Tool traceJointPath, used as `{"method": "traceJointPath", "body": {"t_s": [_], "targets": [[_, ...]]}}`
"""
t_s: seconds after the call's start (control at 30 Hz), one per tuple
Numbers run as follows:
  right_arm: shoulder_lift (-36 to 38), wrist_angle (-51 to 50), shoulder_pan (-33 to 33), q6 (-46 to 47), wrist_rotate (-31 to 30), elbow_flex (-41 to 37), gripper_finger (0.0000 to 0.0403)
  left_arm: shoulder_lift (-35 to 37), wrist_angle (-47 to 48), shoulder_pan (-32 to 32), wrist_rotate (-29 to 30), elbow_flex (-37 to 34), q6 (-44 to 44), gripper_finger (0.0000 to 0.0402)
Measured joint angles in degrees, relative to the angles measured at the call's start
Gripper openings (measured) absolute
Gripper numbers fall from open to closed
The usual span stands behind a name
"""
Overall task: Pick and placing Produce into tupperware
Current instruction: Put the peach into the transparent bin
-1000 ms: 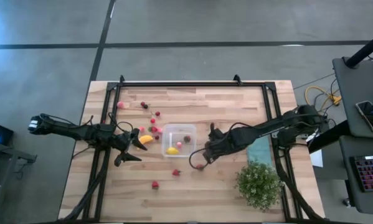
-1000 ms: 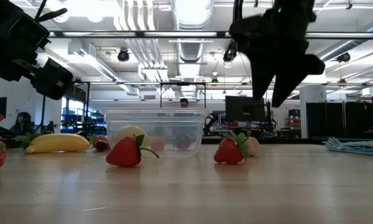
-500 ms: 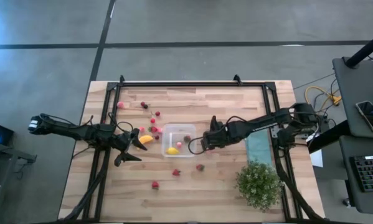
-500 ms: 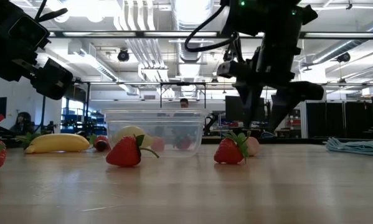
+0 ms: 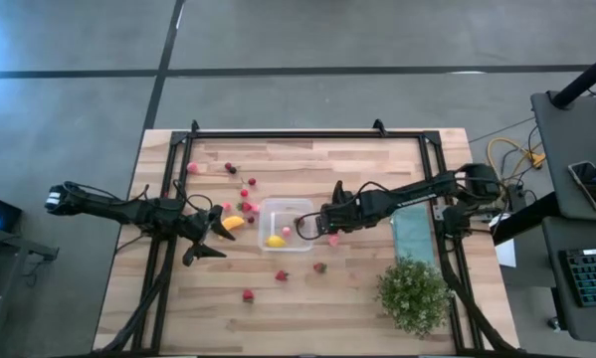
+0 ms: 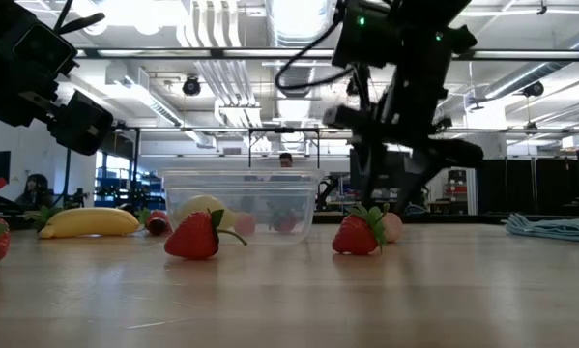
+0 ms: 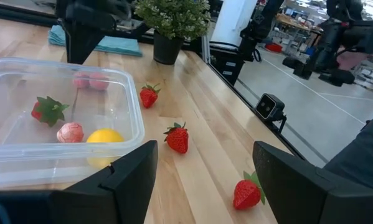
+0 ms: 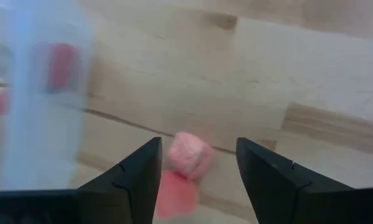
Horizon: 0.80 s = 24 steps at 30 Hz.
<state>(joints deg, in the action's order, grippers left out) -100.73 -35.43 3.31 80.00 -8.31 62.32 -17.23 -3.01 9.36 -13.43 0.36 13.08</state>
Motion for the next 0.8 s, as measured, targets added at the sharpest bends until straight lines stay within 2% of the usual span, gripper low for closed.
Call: {"method": "traceJointPath", "body": {"t_s": [0.1,0.3,0.8], "targets": [[-1.5,1.3,-0.3,0.8,2.2,0.0,0.0196,0.0,0.0,0.0,0.0,0.0,0.0,0.0249],[-3.1,1.9,-0.2,-0.5,2.3,2.5,0.0196,-0.2,0.0,0.0,0.0,0.0,0.0,0.0249],[-6.1,1.3,-0.2,-0.8,4.8,3.2,0.0193,-0.3,0.0,0.0,0.0,0.0,0.0,0.0249]]}}
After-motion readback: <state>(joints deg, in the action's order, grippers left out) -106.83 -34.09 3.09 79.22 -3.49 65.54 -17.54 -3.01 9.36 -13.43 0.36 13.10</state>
